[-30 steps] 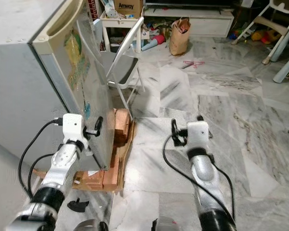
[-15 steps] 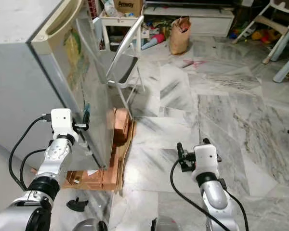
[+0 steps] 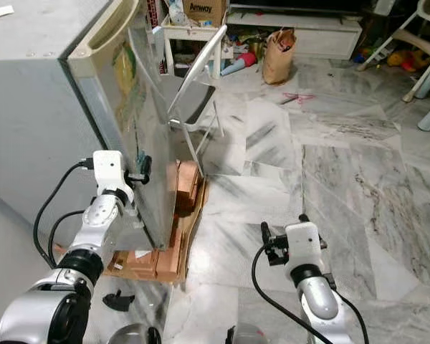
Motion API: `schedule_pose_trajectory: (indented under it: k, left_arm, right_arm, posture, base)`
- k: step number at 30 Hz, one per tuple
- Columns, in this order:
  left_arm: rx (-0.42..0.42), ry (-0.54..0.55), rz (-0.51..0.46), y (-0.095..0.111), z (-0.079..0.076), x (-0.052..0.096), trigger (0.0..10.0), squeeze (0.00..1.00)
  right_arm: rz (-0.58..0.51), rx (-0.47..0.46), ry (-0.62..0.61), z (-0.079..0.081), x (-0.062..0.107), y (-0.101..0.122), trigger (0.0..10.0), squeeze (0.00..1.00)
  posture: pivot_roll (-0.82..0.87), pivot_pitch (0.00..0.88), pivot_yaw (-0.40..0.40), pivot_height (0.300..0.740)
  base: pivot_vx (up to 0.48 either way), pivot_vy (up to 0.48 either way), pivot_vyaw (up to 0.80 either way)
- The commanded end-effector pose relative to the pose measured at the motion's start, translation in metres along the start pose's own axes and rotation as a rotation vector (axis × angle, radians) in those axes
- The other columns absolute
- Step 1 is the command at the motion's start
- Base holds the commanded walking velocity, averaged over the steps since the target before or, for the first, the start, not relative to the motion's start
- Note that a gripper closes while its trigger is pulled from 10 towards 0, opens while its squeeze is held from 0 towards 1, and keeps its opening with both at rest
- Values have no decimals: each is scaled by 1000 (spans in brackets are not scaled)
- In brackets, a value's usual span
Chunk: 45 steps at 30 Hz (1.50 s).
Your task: Restocking fridge
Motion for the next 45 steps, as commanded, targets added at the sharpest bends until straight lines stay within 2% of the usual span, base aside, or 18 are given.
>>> schedule_pose_trajectory:
  k: [1,3,10,12,14,15,17,20,22,25,29,31,32,34,36,37,42,45]
  left_arm:
    - [-22,-64,10,0,-18,-3,10000,0]
    - [-17,-80,19,-2,-31,-4,10000,0]
    - [-33,-70,94,-2,-32,-14,10000,0]
    - [-36,-98,97,3,-40,-18,10000,0]
    - [-50,-305,49,31,-106,-25,10000,0]
    - [-73,-489,-9,52,-163,-18,10000,0]
    - [-70,-640,-58,67,-208,-4,10000,0]
    - [-60,-944,-152,90,-292,43,10000,0]
    - [-60,-991,-166,91,-305,54,10000,0]
    - [-82,-973,-184,87,-297,51,10000,0]
    - [-70,-857,-138,73,-258,30,10000,0]
    - [-67,-785,-113,61,-227,19,10000,0]
    - [-67,-709,-77,45,-194,11,10000,0]
    - [-68,-657,-49,34,-173,8,10000,0]
    - [-112,-570,-44,16,-132,11,10000,0]
    - [-112,-570,-44,16,-132,11,10000,0]
    - [-83,-399,10,-20,-72,28,10000,0]
    - [-89,-375,10,-25,-63,33,10000,0]
  right_arm:
    - [-13,4,-6,-1,-2,6,10000,0]
    - [-12,1,-7,0,-3,7,10000,0]
    - [-4,-5,0,3,-1,5,10000,0]
    - [1,-6,2,3,0,4,10000,0]
    - [17,-14,2,3,1,-1,10000,0]
    - [23,-19,2,4,0,-3,10000,0]
    - [23,-17,7,6,-1,-3,10000,0]
    - [17,-6,23,11,-4,-2,10000,0]
    - [18,-8,22,12,-4,-2,10000,0]
    - [22,-18,14,11,-3,-3,10000,0]
    - [25,-23,13,11,-3,-4,10000,0]
    - [25,-26,18,12,-4,-4,10000,0]
    - [21,-26,22,13,-6,-3,10000,0]
    - [16,-26,23,13,-8,-2,10000,0]
    - [4,-23,23,13,-13,1,10000,0]
    - [4,-23,23,13,-13,1,10000,0]
    - [-11,-22,19,13,-19,6,10000,0]
    - [-17,-24,17,13,-20,8,10000,0]
  posture:
    - [-150,0,9,740]
    - [-149,0,11,740]
    - [-154,0,23,740]
    - [-154,0,26,740]
    - [-143,0,30,740]
    - [-142,0,32,740]
    - [-144,0,35,740]
    - [-157,0,44,740]
    - [-167,0,49,740]
    - [-171,0,56,740]
    - [-161,0,56,740]
    - [-140,0,52,740]
    - [-134,0,48,740]
    - [-131,0,48,740]
    - [-120,0,43,740]
    - [-120,0,43,740]
    - [-104,0,32,740]
    - [-98,0,28,740]
  base:
    - [0,0,0]
    - [0,0,0]
    - [0,0,0]
    - [0,0,0]
    - [0,0,0]
    - [0,0,0]
    - [0,0,0]
    - [0,0,0]
    - [0,0,0]
    - [0,0,0]
    - [0,0,0]
    - [0,0,0]
    - [0,0,0]
    - [0,0,0]
    - [0,0,0]
    - [0,0,0]
    - [0,-165,0]
    - [165,-285,0]
Point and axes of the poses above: a point about 5 cm out from each wrist's last joint towards the gripper, its own x axis pointing back from the gripper into the wrist, its own y axis along the axis of the wrist's last joint, z = x × y, the point moved 6 cm from there along -x, pointing out of the wrist towards the gripper, and after that the axes turned 6 degrees about x, right-handed, at the moved point
